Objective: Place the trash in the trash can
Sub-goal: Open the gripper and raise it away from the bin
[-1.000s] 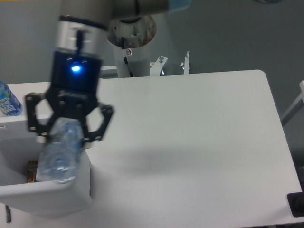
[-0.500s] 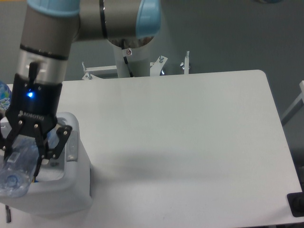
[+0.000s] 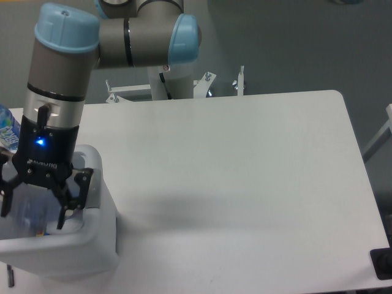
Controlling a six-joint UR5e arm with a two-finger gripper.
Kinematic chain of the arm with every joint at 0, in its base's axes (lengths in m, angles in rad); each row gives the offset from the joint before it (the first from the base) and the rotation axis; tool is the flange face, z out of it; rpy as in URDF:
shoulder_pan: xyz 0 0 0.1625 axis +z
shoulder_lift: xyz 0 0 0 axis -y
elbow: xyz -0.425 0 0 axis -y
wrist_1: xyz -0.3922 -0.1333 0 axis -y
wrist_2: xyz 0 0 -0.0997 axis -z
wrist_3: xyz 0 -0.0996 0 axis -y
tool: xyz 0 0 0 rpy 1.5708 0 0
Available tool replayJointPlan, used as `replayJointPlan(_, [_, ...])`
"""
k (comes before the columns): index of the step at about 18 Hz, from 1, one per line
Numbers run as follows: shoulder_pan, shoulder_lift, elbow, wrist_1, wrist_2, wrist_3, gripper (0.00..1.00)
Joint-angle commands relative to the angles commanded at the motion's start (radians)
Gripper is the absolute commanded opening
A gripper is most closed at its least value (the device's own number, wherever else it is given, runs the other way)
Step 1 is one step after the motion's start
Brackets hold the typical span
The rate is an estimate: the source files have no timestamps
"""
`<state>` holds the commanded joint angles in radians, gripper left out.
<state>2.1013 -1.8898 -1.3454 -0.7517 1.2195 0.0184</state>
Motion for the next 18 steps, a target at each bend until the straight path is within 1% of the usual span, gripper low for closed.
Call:
replayJointPlan(1, [0.026, -0.002, 0.006, -0.002, 0.008, 0.0, 1.0])
replayJointPlan(3, [0.054, 0.006, 0.011, -0.002, 0.021, -0.002, 1.0])
replayJointPlan(5, [0.065, 0.017, 0.008, -0.003, 0.035, 0.0, 1.0])
replayJointPlan(8, [0.097, 0.011, 0.012, -0.002, 0.155, 0.002, 1.0])
replayJointPlan(9, [0.104, 0.005, 0.034, -0.003, 0.187, 0.002, 1.0])
replayJointPlan(11, [0.155, 0.003, 0.055, -0.005, 0.213, 0.021, 1.0])
replayJointPlan(12, [0.183, 0.006, 0.057, -0.006, 0.215, 0.062, 1.0])
replayJointPlan(14, [0.206, 0.011, 0.052, -0.017, 0.222, 0.177, 1.0])
replayJointPlan(15, [0.226, 0.017, 0.043, -0.023, 0.245, 0.211, 1.0])
replayJointPlan(17, [0.262, 0.054, 0.032, -0.069, 0.27, 0.264, 1.0])
replayJointPlan(18, [0.278, 0.058, 0.029, -0.093, 0.27, 0.308, 1.0])
